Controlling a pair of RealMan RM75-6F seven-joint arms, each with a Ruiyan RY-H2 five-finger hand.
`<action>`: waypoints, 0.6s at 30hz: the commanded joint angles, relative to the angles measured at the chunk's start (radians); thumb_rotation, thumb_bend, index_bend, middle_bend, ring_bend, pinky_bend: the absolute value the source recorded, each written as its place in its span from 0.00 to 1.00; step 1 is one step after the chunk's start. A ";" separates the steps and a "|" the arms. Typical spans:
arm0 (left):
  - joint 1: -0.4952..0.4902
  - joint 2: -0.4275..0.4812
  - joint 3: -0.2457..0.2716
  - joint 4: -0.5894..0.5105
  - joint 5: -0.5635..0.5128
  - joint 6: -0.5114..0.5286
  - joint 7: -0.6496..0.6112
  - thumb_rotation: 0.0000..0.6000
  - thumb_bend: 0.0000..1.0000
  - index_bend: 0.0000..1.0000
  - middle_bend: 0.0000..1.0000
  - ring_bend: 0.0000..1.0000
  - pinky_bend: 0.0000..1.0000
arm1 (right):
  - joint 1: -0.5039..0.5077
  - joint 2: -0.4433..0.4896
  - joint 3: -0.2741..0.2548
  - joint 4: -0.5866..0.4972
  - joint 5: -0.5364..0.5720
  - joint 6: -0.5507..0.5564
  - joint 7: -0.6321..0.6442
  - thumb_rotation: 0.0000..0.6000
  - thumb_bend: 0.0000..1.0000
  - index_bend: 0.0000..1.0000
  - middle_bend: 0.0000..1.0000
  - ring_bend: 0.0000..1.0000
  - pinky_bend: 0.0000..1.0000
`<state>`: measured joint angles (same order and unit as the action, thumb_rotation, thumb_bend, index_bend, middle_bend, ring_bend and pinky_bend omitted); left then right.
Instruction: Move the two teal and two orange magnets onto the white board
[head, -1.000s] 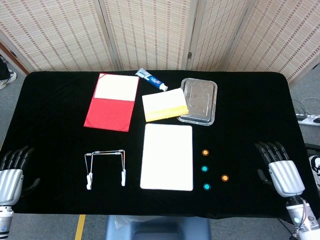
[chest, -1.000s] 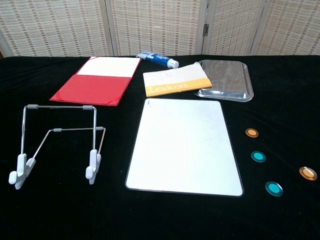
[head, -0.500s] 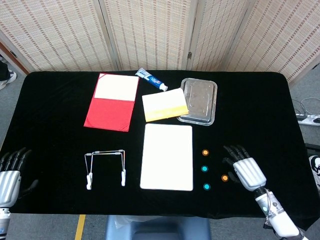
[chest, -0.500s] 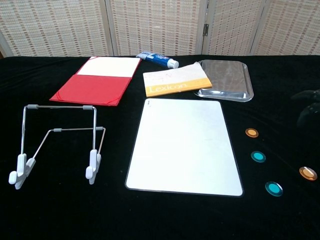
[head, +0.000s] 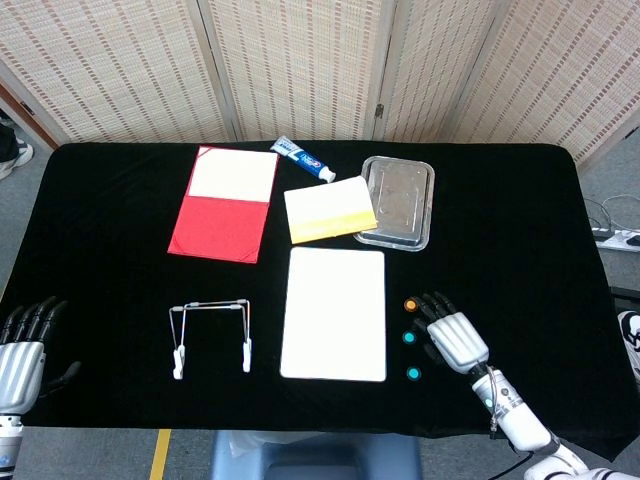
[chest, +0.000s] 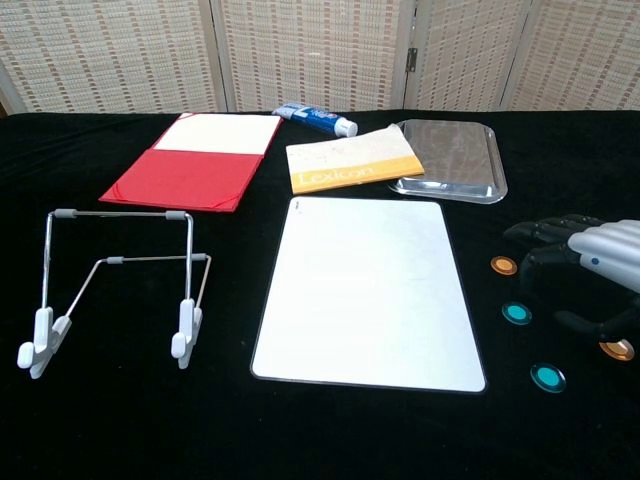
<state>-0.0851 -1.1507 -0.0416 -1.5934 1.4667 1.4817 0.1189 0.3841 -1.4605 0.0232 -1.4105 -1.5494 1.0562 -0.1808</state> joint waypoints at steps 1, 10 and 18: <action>0.000 0.000 0.000 0.000 0.000 -0.001 -0.001 1.00 0.26 0.11 0.08 0.10 0.00 | 0.009 -0.011 -0.004 0.008 0.000 -0.005 0.001 1.00 0.48 0.39 0.08 0.00 0.00; 0.000 0.004 0.005 -0.002 -0.002 -0.011 -0.008 1.00 0.23 0.10 0.08 0.09 0.00 | 0.023 -0.050 -0.013 0.046 0.007 -0.004 -0.018 1.00 0.47 0.39 0.09 0.00 0.00; 0.000 0.004 0.006 -0.003 -0.003 -0.013 -0.006 1.00 0.22 0.10 0.08 0.09 0.00 | 0.030 -0.070 -0.018 0.078 0.017 -0.001 -0.022 1.00 0.47 0.39 0.09 0.00 0.00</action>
<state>-0.0846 -1.1467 -0.0355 -1.5962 1.4639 1.4691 0.1126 0.4130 -1.5295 0.0058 -1.3345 -1.5333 1.0550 -0.2026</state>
